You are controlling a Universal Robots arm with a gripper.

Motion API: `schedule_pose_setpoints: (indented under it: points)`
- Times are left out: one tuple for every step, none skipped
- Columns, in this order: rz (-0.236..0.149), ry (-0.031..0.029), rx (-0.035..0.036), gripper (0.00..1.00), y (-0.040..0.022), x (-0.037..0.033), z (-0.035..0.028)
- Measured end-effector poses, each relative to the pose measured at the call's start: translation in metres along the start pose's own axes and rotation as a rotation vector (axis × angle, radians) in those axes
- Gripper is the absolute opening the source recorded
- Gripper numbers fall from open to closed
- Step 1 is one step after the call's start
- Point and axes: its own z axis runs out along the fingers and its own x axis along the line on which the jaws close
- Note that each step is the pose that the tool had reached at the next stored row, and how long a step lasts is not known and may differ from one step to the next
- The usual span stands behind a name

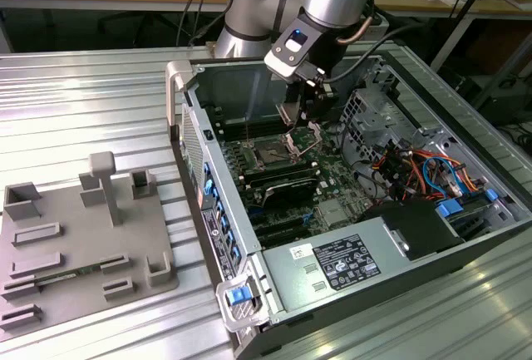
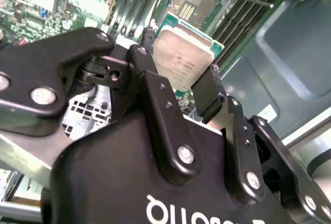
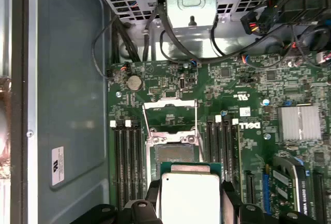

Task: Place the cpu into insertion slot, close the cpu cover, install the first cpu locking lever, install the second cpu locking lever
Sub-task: 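Place the cpu into insertion slot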

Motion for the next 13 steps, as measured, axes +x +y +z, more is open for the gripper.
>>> schedule_pose_setpoints:
  points:
    - [0.001, 0.0182, 0.0007, 0.55, 0.0002, 0.0000, 0.0008]
    - [0.001, 0.0221, 0.0008, 0.55, 0.0003, 0.0000, 0.0019]
    - [0.001, 0.0231, 0.0008, 0.55, 0.0005, -0.0002, 0.0038]
    - [0.001, 0.0233, 0.0009, 0.55, 0.0006, -0.0003, 0.0059]
    - [0.001, 0.0236, 0.0008, 0.55, 0.0007, -0.0004, 0.0079]
    - [0.001, 0.0235, 0.0010, 0.55, 0.0009, -0.0006, 0.0109]
    - [0.001, 0.0236, 0.0010, 0.55, 0.0011, -0.0007, 0.0127]
    - [0.001, 0.0237, 0.0010, 0.55, 0.0013, -0.0007, 0.0145]
    - [0.001, 0.0239, 0.0009, 0.55, 0.0016, -0.0008, 0.0168]
    - [0.001, 0.0239, 0.0009, 0.55, 0.0019, -0.0009, 0.0190]
    - [0.001, 0.0239, 0.0009, 0.55, 0.0021, -0.0010, 0.0209]
    - [0.001, 0.0239, 0.0009, 0.55, 0.0023, -0.0011, 0.0228]
    - [0.001, 0.0239, 0.0009, 0.55, 0.0025, -0.0012, 0.0247]
